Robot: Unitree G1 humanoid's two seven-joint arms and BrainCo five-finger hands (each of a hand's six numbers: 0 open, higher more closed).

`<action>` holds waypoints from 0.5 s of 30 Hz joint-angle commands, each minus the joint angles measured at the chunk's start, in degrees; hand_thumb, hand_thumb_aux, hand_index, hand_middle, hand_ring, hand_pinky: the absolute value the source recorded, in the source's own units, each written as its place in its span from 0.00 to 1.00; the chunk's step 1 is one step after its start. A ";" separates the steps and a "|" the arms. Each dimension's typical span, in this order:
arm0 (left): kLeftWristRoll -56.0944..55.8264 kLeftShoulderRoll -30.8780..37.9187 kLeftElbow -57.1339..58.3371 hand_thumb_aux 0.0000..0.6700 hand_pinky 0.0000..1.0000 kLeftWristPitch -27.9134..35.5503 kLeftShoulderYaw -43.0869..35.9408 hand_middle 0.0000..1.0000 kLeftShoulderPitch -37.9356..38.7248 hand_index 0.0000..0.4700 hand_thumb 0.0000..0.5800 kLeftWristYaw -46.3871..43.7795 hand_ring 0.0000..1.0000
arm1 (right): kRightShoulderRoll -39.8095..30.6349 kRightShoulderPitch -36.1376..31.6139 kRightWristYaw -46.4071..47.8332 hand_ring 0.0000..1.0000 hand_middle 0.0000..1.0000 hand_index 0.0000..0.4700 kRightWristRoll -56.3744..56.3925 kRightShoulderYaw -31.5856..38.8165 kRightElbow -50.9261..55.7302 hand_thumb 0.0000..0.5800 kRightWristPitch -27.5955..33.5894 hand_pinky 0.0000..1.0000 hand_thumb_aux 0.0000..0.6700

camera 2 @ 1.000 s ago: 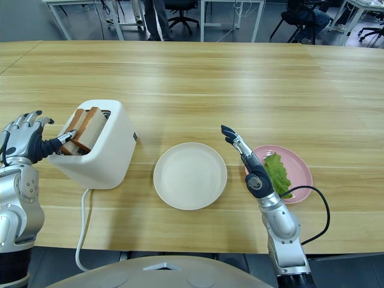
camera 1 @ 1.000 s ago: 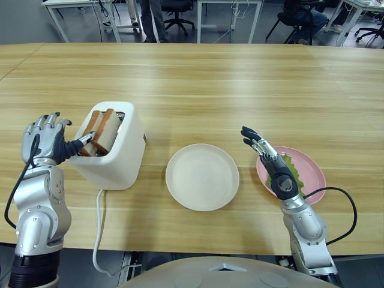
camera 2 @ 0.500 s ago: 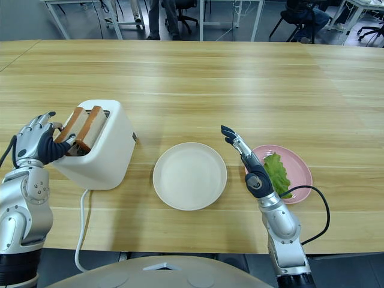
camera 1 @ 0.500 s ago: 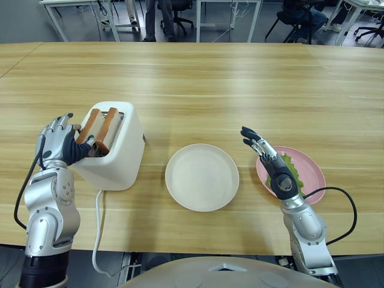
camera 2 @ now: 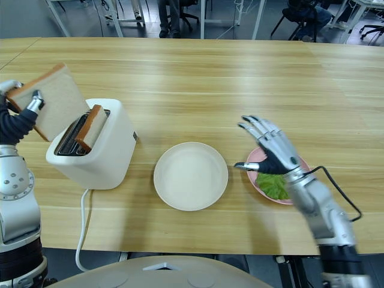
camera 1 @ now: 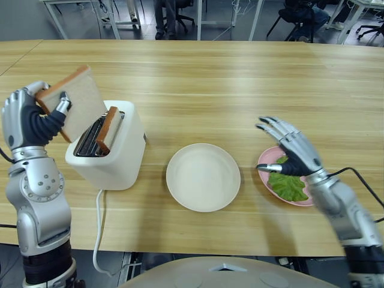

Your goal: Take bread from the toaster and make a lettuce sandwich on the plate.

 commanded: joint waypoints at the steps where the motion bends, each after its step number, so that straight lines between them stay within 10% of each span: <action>1: -4.60 -0.45 -2.69 1.00 1.00 -2.55 1.72 1.00 -0.71 0.98 1.00 0.65 1.00 | -5.77 -0.72 -8.63 0.00 0.00 0.00 -7.56 2.47 10.72 0.00 1.88 0.00 0.00; 15: -16.71 -2.97 -6.37 1.00 1.00 -0.55 -17.45 1.00 -7.75 0.98 1.00 -11.05 1.00 | -10.87 -13.25 -33.62 0.00 0.00 0.04 -14.38 26.18 57.00 0.08 1.17 0.00 0.04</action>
